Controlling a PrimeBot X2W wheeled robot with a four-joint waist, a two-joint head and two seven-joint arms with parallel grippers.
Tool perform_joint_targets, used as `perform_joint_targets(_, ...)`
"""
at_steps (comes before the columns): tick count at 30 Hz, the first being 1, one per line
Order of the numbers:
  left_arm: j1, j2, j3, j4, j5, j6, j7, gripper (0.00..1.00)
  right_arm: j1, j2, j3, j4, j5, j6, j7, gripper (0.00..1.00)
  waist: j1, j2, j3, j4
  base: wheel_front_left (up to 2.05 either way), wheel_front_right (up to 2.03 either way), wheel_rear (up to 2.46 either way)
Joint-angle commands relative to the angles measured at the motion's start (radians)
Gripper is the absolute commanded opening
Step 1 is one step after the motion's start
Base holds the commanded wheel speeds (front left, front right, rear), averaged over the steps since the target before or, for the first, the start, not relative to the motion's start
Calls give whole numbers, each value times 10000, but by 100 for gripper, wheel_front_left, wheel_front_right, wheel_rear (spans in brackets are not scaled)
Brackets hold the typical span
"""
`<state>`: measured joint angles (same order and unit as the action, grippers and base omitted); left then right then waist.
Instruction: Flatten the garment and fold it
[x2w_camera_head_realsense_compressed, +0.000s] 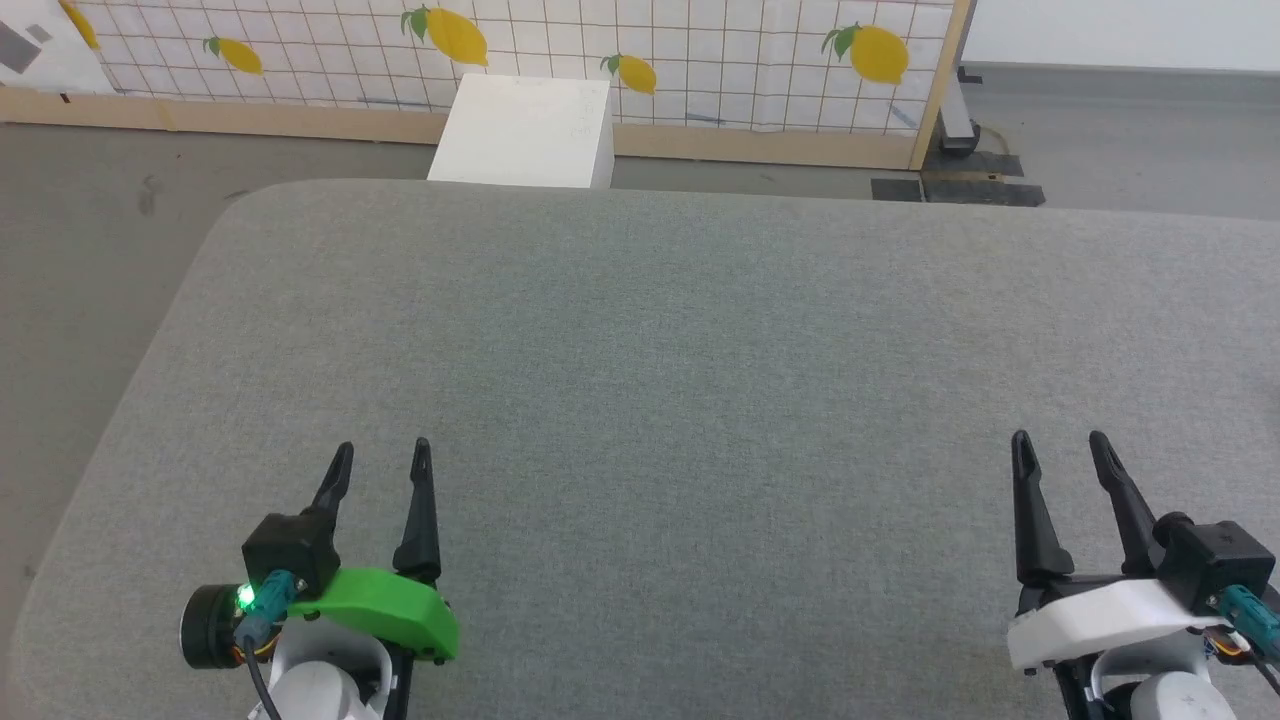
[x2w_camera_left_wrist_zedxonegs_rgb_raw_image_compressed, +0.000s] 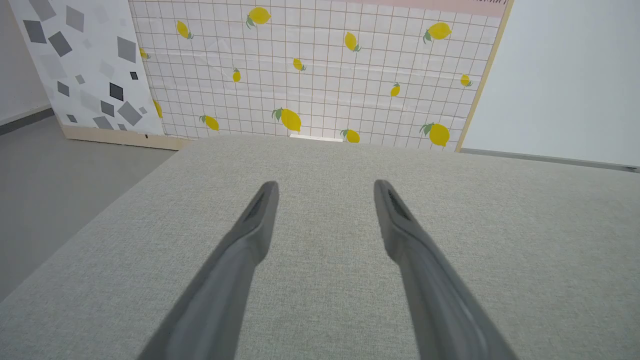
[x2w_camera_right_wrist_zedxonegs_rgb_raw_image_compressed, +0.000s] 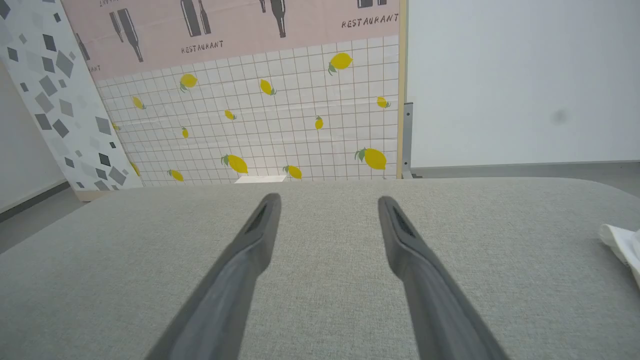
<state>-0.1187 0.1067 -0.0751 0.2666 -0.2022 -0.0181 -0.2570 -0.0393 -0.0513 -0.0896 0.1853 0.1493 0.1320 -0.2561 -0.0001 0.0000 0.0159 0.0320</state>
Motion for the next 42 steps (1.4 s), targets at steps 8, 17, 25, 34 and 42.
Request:
perform_joint_targets(8,7,-67,75,3,3,-123,1,0,10,-2,21,82,105,0,3,0,1,0,74,-56,0,0,0)
perform_joint_targets(17,56,-90,86,-120,92,-105,123,0,26,-1,56,-8,27,1,123,0,1,0,62,-70,0,0,0)
perform_joint_targets(25,131,-121,130,-289,220,-86,285,0,51,-1,112,-130,-73,0,284,0,1,0,48,-86,0,0,0)
perform_joint_targets(34,214,-156,179,-475,361,-65,465,0,78,0,173,-265,-185,-1,463,0,1,0,32,-105,0,0,0)
perform_joint_targets(42,290,-188,224,-648,492,-46,630,0,102,1,230,-390,-287,-2,628,0,1,0,17,-122,0,0,0)
